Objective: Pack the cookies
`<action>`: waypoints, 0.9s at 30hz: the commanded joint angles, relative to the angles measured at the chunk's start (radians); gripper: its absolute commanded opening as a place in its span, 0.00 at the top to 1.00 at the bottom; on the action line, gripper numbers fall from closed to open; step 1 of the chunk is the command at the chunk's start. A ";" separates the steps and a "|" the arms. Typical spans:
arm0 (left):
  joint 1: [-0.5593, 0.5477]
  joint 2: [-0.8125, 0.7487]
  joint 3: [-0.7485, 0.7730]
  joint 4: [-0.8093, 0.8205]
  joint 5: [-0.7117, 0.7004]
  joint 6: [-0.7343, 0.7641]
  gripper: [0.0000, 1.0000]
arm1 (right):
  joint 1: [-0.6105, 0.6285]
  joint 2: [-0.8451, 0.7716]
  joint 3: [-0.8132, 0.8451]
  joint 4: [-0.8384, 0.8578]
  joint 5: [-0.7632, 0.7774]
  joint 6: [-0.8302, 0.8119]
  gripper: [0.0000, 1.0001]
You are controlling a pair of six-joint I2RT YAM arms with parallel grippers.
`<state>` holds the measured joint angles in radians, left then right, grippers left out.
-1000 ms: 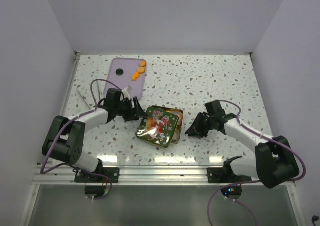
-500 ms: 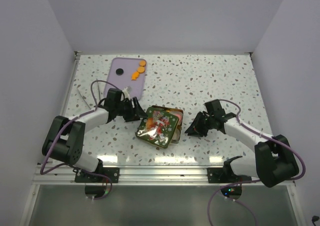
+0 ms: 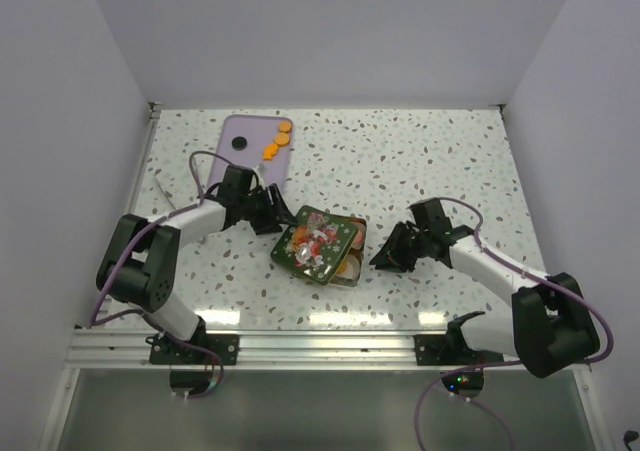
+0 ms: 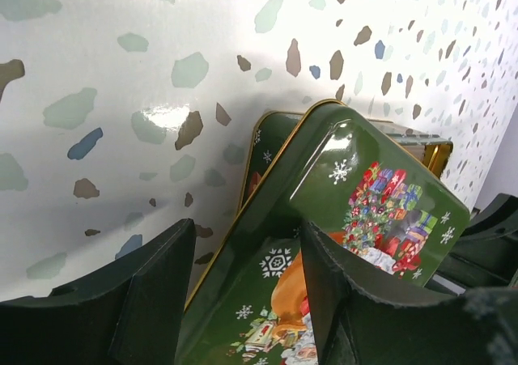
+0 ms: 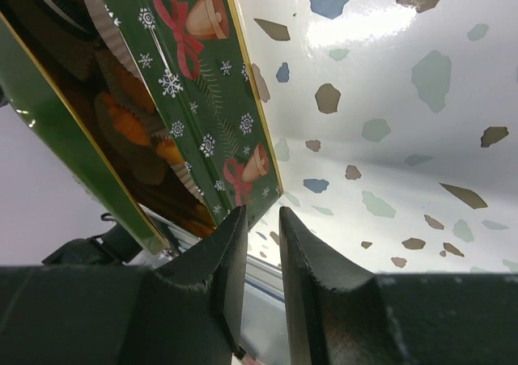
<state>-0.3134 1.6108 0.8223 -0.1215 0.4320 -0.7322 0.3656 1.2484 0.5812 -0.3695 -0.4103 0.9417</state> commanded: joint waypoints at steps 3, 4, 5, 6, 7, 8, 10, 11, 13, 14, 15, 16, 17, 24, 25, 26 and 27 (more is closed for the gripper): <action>-0.019 0.021 0.067 -0.081 -0.050 -0.024 0.41 | 0.001 0.003 0.020 0.030 -0.007 0.005 0.73; -0.023 0.021 0.072 -0.095 -0.053 -0.027 0.41 | 0.002 0.008 0.019 0.033 -0.008 0.006 0.73; -0.027 0.024 0.077 -0.098 -0.053 -0.036 0.41 | 0.003 0.013 0.019 0.041 -0.010 0.006 0.73; -0.029 0.026 0.084 -0.104 -0.053 -0.041 0.41 | 0.004 0.022 0.020 0.046 -0.012 0.006 0.73; -0.032 0.024 0.087 -0.116 -0.055 -0.047 0.41 | 0.009 0.026 0.022 0.049 -0.012 0.009 0.73; -0.036 0.026 0.089 -0.121 -0.053 -0.061 0.41 | 0.013 0.032 0.023 0.061 -0.013 0.012 0.73; -0.042 0.021 0.095 -0.141 -0.056 -0.076 0.41 | 0.039 0.055 0.032 0.070 -0.009 0.023 0.73; -0.047 0.015 0.095 -0.148 -0.055 -0.094 0.41 | 0.053 0.068 0.035 0.084 -0.007 0.028 0.73; -0.050 0.008 0.090 -0.171 -0.061 -0.114 0.41 | 0.093 0.094 0.051 0.092 0.001 0.042 0.73; -0.050 -0.002 0.086 -0.181 -0.061 -0.134 0.41 | 0.104 0.100 0.057 0.099 0.002 0.046 0.74; -0.052 -0.008 0.083 -0.199 -0.061 -0.144 0.41 | 0.116 0.105 0.060 0.103 0.004 0.049 0.73; -0.052 -0.012 0.080 -0.207 -0.065 -0.154 0.41 | 0.118 0.114 0.060 0.104 0.004 0.051 0.74; -0.053 -0.025 0.077 -0.211 -0.068 -0.171 0.41 | 0.119 0.115 0.060 0.106 0.002 0.051 0.74; -0.055 -0.057 0.074 -0.262 -0.088 -0.222 0.40 | 0.119 0.143 0.054 0.136 -0.024 0.052 0.74; -0.058 -0.058 0.077 -0.267 -0.094 -0.225 0.40 | 0.116 0.149 0.054 0.139 -0.028 0.051 0.74; -0.059 -0.061 0.083 -0.273 -0.099 -0.231 0.40 | 0.118 0.158 0.055 0.148 -0.035 0.051 0.74; -0.061 -0.063 0.087 -0.286 -0.104 -0.236 0.40 | 0.119 0.164 0.057 0.153 -0.039 0.052 0.74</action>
<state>-0.3603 1.5860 0.8886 -0.3504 0.3500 -0.9276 0.4797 1.3956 0.6056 -0.2832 -0.4141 0.9768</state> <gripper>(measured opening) 0.599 0.264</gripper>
